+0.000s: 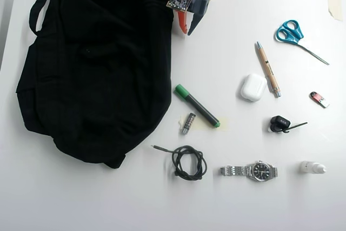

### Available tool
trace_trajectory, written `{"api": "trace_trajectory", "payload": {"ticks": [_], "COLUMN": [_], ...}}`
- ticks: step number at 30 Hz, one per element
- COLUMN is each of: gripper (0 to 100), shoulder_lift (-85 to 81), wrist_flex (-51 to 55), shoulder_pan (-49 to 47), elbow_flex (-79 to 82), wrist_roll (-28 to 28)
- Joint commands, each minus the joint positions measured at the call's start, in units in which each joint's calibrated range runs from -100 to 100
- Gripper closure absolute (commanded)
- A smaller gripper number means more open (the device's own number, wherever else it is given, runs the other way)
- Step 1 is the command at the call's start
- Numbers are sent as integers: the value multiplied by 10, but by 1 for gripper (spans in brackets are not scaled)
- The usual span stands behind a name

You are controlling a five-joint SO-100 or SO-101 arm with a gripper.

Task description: Put the whiteboard marker into the black bag

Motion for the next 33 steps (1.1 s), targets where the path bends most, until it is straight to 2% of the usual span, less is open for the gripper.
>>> {"api": "trace_trajectory", "payload": {"ticks": [1, 15, 18, 25, 29, 33], "gripper": [98, 98, 98, 97, 97, 97], "shoulder_lift": [-7, -7, -7, 20, 117, 320], "wrist_flex": [-11, -11, -38, -63, -114, -133], "shoulder_pan": [-4, -4, -5, -27, -42, -98], "elbow_flex": [8, 8, -28, -158, -208, -313], "wrist_roll": [2, 2, 5, 72, 78, 77]}}
